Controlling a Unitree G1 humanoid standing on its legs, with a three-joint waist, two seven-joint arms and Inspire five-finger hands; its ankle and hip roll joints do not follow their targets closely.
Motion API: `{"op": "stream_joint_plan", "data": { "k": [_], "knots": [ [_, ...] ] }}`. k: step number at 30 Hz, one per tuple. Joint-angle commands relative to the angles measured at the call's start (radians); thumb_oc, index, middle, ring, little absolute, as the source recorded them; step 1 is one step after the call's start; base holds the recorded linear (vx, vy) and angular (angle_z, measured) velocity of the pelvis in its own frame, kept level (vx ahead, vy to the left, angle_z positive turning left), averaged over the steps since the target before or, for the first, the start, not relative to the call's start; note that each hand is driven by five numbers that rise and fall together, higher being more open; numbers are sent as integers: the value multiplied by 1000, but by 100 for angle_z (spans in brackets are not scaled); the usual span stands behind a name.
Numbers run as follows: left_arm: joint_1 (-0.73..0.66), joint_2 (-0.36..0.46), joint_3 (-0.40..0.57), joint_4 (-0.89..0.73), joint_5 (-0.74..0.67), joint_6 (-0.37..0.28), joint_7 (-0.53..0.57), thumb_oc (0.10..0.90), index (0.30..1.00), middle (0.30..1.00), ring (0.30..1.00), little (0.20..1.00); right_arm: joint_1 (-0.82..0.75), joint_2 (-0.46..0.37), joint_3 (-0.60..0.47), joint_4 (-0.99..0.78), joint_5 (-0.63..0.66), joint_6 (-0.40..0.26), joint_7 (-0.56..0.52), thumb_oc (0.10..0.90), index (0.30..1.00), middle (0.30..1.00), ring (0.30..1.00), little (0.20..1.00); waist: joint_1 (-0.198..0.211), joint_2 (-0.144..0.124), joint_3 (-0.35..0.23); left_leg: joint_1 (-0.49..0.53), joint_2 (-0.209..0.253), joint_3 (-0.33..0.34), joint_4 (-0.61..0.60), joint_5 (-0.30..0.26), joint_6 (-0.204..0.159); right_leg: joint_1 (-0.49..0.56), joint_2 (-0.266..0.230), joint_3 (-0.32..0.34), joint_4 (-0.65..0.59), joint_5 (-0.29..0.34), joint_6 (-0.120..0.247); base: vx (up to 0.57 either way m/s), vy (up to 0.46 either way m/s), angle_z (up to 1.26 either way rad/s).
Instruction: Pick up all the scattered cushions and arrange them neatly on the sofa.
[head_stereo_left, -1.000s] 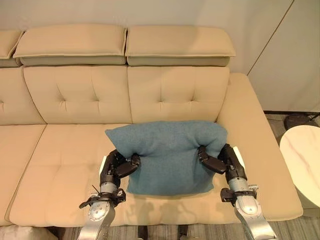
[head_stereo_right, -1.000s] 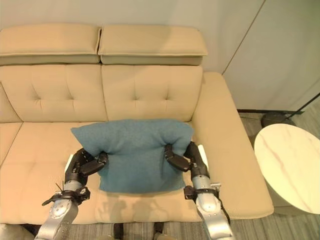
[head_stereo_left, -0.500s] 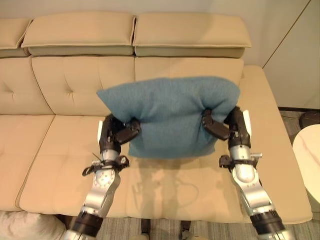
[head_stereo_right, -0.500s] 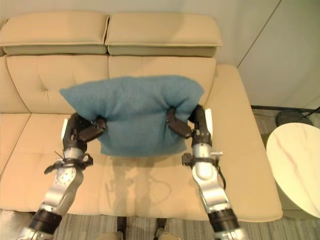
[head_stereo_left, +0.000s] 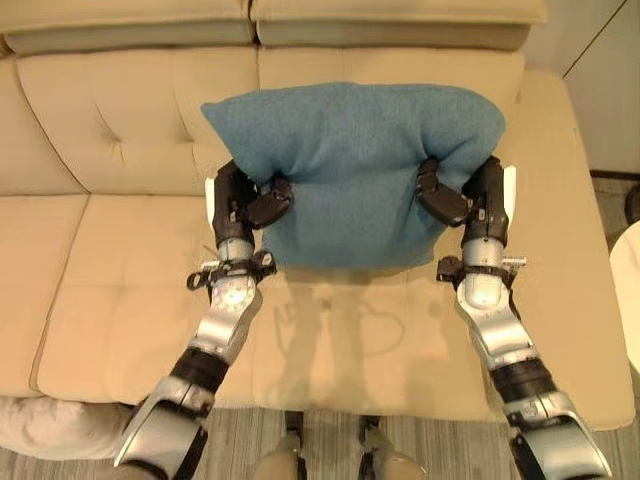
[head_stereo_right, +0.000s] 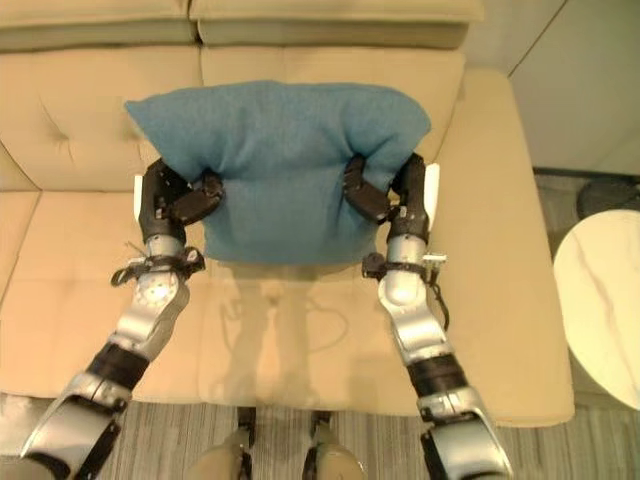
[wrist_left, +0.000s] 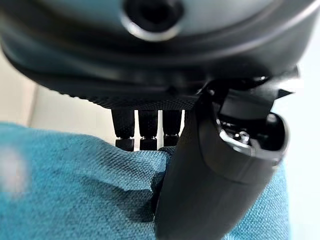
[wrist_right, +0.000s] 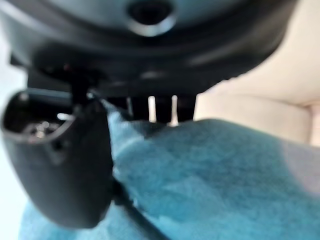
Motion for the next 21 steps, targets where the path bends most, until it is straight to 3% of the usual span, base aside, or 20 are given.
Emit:
{"op": "stream_joint_plan", "data": {
  "k": [1,9,10,11,21],
  "knots": [
    [-188,11,-106,14,65,-150,-24,400,300,300,300,300,-189,14,31,-25,-2,-182,-58,400,300,300,300,300,-19,-44,-160,-52,-15,56,-17,-26,-26,-4,-14,44,6,-51,153,-24,6,4],
    [-299,56,-147,139,56,-142,-31,403,305,305,305,305,-311,-54,78,117,25,-174,-65,400,300,300,300,300,-23,-44,-159,-96,-17,58,-17,-10,-32,-57,-18,48,6,-33,156,-27,0,-4],
    [-301,57,-146,145,54,-139,-33,547,521,521,521,521,-313,-60,77,126,29,-169,-64,494,441,441,441,441,-23,-44,-157,-98,-17,58,-17,-9,-32,-61,-19,48,6,-32,157,-13,3,9],
    [-287,55,-140,147,52,-137,-37,800,900,900,900,900,-315,-69,76,144,36,-163,-59,800,900,900,900,900,-22,-44,-153,-98,-17,59,-17,-9,-33,-62,-22,50,6,-31,158,0,0,0],
    [-159,77,-96,116,62,-121,-85,800,900,900,900,900,-242,-140,65,181,46,-135,0,800,900,900,900,900,-20,-47,-168,-84,-15,67,-17,-13,-40,-55,-27,52,6,-30,160,1,0,-2]
  ]
}}
